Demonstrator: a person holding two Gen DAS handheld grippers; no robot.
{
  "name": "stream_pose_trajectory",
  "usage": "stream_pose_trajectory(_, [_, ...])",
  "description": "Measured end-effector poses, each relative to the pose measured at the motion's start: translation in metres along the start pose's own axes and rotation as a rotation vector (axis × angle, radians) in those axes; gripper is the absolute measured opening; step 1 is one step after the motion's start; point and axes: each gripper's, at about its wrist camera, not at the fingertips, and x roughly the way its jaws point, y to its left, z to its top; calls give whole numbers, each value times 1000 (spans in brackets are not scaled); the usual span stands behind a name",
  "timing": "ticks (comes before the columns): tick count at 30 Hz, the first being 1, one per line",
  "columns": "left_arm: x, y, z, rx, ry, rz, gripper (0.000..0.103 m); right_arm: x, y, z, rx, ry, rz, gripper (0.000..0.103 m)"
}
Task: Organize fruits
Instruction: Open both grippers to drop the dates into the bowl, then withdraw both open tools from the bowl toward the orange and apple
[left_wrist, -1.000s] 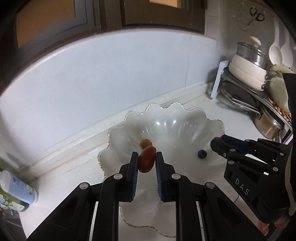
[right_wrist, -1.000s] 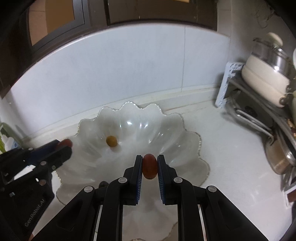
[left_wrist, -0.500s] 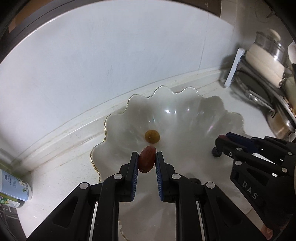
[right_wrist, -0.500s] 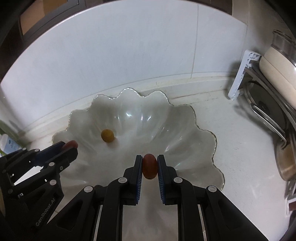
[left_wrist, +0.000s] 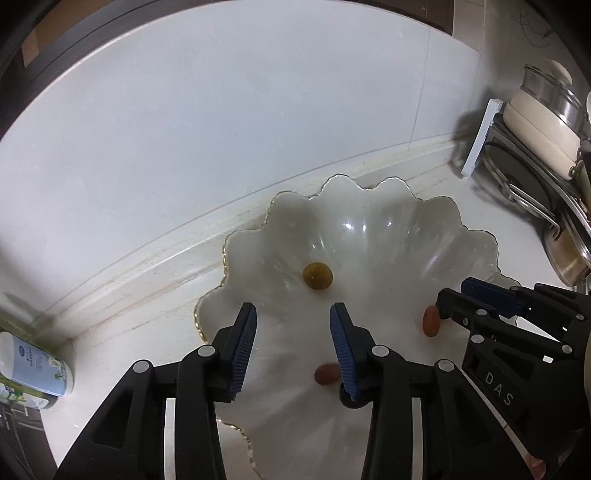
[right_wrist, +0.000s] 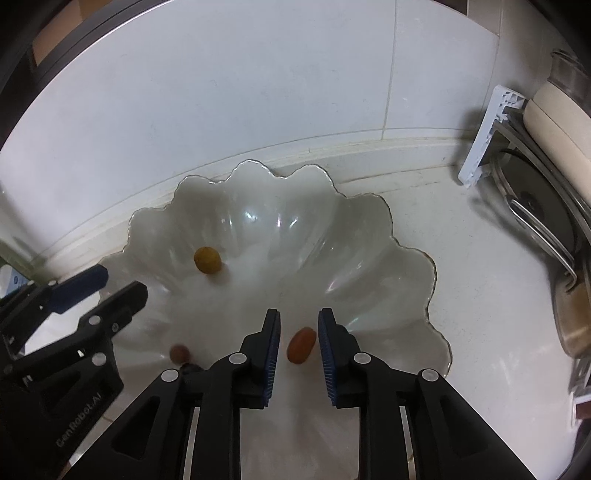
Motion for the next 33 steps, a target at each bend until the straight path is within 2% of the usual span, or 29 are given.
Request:
stream_pose_trajectory(8, [-21,2,-4,0,-31,4,47,-26,1,-8,-4,-48,-14,24])
stream_pose_trajectory(14, [-42,0,-10,8,-74,10,47,-52,2,-14,-10,-97,-33,24])
stream_pose_trajectory(33, [-122,-26,-30,57,-219,-66,47,-140,-12,-48,29,-257,-74,24])
